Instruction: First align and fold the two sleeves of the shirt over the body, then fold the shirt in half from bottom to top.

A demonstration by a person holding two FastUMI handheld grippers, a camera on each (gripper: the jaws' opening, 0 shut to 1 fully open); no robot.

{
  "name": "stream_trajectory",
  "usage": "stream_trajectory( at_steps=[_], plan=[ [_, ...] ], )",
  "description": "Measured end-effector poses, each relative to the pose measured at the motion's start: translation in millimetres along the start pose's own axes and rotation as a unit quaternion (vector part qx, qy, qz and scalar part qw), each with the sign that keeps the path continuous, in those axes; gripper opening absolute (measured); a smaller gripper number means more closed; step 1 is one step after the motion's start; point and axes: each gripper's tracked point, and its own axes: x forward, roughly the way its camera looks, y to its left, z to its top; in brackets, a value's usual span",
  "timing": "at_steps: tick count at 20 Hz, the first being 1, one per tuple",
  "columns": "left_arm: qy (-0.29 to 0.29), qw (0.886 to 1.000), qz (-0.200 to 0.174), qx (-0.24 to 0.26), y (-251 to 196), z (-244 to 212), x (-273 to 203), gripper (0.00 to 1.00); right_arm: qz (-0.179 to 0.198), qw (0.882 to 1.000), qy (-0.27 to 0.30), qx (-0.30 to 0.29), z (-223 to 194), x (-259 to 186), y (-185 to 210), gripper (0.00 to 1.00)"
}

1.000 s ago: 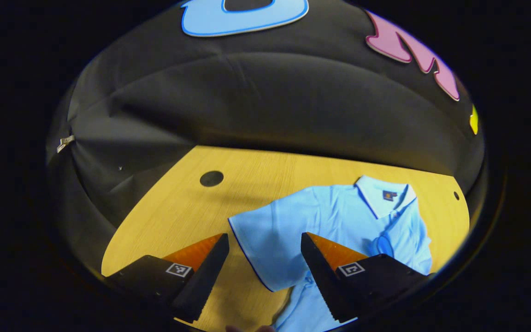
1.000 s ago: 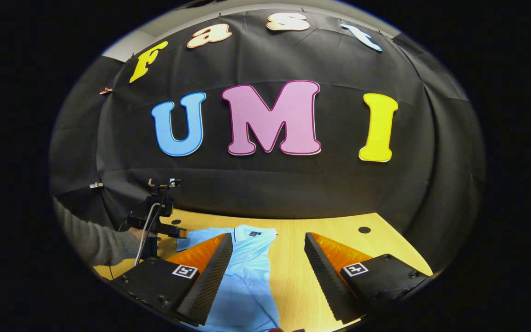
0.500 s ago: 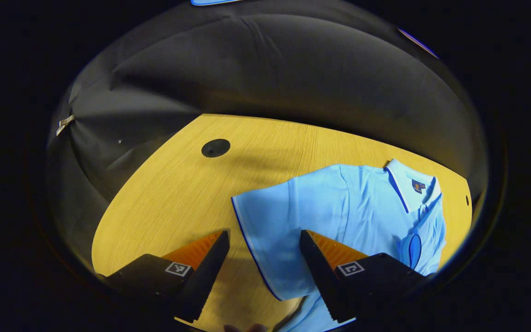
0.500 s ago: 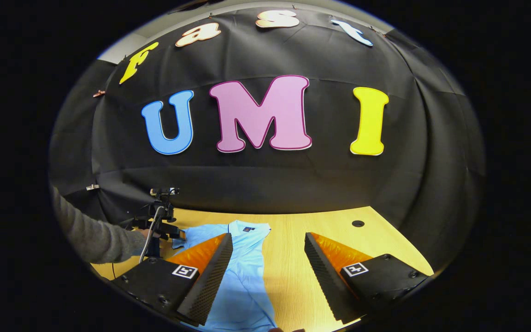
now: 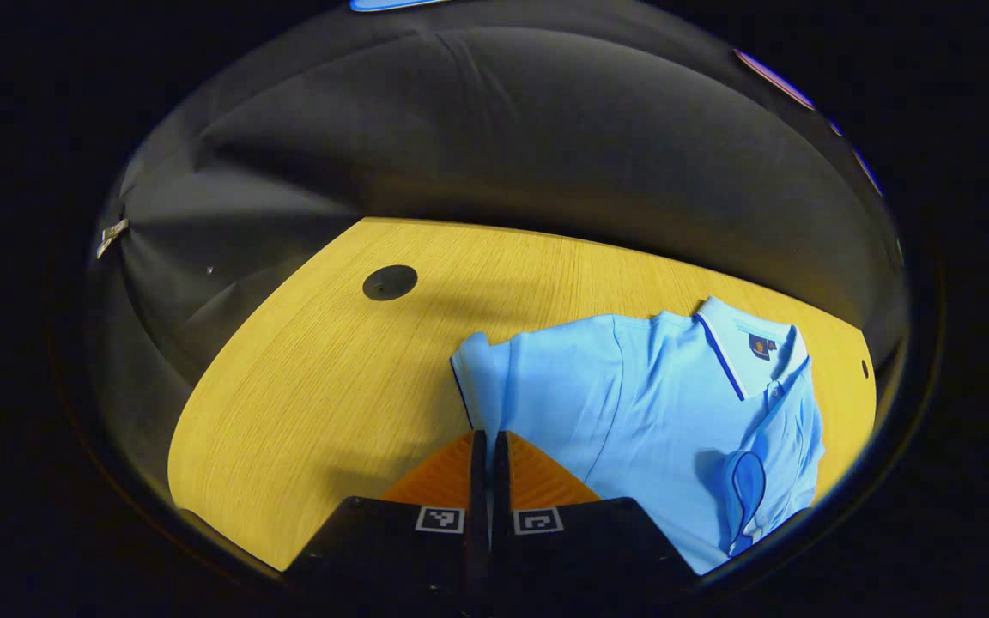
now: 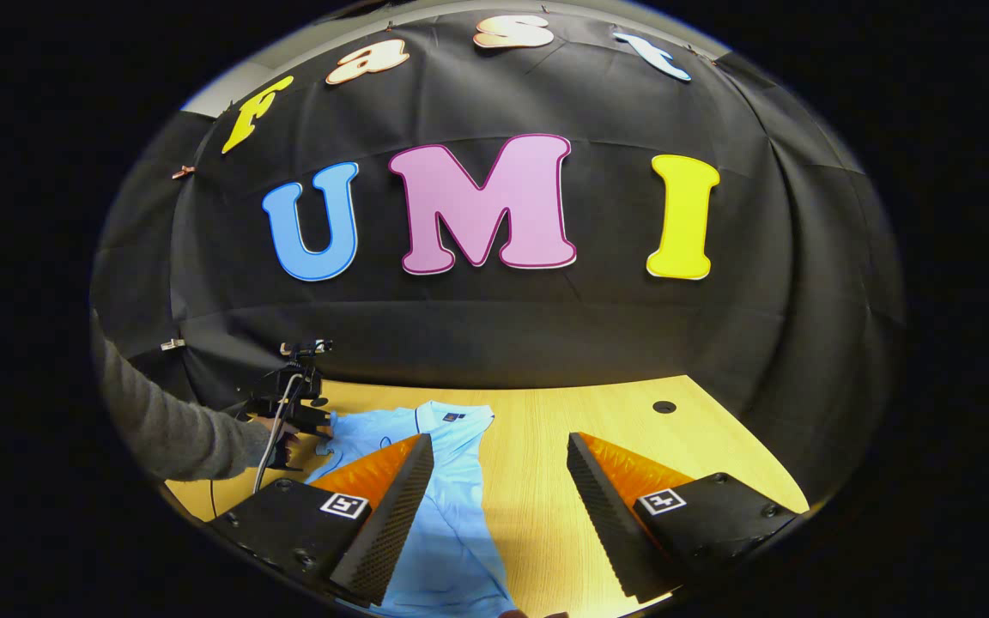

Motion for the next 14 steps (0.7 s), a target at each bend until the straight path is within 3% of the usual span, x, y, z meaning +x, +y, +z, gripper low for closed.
stream_trajectory(
  at_steps=[7, 14],
  plan=[
    [-0.044, 0.998, -0.033, 0.020, -21.3, 25.4, -17.7, 0.06, -0.005, 1.000, 0.004, 0.005, -6.8, -3.0, -9.5, 0.97],
    [-0.097, 0.986, -0.105, 0.089, -100.0, 44.8, -56.6, 0.06, -0.010, 1.000, 0.007, 0.010, -8.9, -2.8, -16.1, 0.98]
  ],
)
